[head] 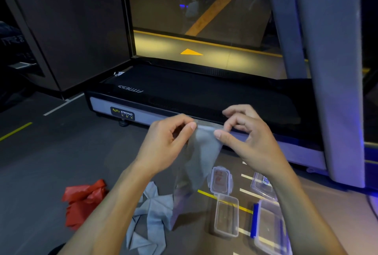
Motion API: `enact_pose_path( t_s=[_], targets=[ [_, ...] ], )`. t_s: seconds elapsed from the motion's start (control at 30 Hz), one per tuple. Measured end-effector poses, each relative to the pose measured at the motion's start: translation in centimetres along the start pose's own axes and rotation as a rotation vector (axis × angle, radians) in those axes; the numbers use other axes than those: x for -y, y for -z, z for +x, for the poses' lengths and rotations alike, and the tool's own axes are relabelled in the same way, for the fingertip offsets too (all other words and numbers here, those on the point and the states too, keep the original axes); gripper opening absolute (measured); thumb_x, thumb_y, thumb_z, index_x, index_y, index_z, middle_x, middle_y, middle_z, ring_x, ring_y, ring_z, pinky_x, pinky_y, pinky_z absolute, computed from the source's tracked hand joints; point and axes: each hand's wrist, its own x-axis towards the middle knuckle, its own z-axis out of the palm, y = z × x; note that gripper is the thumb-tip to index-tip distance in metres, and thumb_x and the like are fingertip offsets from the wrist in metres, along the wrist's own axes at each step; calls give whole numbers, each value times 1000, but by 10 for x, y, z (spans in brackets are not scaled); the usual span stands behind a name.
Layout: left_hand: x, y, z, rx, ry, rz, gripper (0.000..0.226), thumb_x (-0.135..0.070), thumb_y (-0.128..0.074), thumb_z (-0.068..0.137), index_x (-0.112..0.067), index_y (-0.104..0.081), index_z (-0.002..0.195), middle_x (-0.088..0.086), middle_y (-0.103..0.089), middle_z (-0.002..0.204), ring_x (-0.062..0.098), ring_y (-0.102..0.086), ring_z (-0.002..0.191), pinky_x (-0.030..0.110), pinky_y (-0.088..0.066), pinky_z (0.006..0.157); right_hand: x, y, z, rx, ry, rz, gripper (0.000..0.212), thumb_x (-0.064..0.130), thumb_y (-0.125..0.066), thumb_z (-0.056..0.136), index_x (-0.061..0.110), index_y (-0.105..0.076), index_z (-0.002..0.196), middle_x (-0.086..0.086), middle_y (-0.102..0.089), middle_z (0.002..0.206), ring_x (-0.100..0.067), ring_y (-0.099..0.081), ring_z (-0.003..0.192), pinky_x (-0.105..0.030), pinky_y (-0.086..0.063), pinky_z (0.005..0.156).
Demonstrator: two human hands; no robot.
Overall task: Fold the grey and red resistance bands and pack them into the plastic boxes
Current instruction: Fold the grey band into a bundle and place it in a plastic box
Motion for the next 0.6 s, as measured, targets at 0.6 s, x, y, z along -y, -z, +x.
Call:
enact_pose_path(
  t_s=[0.6],
  targets=[
    [-15, -15, 4, -163, 104, -342, 20, -15, -65, 95, -19, -75, 78, -1, -66, 68, 11, -57, 66, 34, -48, 64, -3, -6, 7, -45, -120, 424, 18, 18, -76, 87, 18, -77, 104, -7, -63, 73, -12, -58, 73, -24, -47, 73]
  ],
)
